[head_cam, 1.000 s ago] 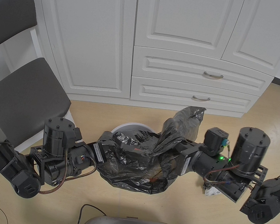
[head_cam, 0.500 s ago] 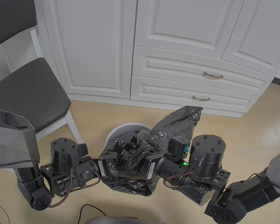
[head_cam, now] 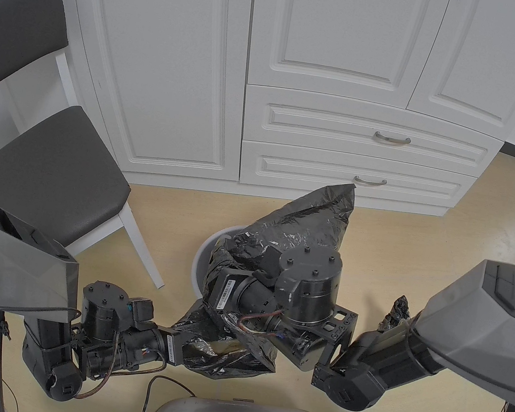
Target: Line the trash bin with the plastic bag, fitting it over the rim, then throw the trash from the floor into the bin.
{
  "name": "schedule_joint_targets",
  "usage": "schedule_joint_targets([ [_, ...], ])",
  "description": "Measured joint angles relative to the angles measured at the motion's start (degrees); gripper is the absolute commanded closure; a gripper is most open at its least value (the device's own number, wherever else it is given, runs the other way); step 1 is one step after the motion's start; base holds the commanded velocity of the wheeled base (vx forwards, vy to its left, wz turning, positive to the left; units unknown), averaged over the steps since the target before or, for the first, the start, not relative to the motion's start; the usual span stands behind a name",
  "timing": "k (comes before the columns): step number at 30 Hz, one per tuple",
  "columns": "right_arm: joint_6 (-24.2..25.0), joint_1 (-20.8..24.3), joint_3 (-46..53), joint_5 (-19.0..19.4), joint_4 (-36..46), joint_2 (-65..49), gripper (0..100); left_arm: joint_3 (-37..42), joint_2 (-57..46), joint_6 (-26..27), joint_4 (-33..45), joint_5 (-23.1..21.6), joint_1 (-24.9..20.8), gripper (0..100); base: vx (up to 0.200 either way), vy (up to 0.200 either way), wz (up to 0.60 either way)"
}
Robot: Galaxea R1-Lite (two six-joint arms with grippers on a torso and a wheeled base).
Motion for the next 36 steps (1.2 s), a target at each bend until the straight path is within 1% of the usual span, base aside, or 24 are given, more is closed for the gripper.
schedule_joint_targets([
  [5,-0.2,0.2,-0.7,-0.3,0.3,1.9,100,-1.4,-0.1,0.0,0.0,0.1,0.1,100,0.0,0.0,0.0],
  [9,-0.6,0.0,-0.8,-0.5,2.3,2.2,100,-2.1,-1.3,-0.1,0.0,0.2,0.6,100,0.0,0.0,0.0],
  [16,-0.7,-0.9,-1.5,-0.7,2.7,2.2,100,-1.8,-3.8,-0.1,0.0,0.0,0.3,100,0.0,0.0,0.0],
  [17,-0.7,-0.9,-1.6,-0.7,2.7,2.2,100,-1.8,-4.0,-0.1,0.0,0.1,0.0,0,0.0,0.0,0.0],
  [20,-0.5,-0.7,-2.3,-1.1,2.9,2.4,100,-1.7,-4.3,-0.2,0.0,0.0,-0.5,0,0.0,0.0,0.0],
  [25,-0.1,-0.1,-4.4,-4.0,2.9,3.4,100,-1.6,-4.4,-0.2,0.1,0.0,-0.8,0,0.0,0.0,0.0],
  [36,0.2,0.9,-5.4,-4.3,2.8,4.8,100,-2.0,-4.4,-0.2,0.1,0.1,-1.5,0,0.0,0.0,0.0],
])
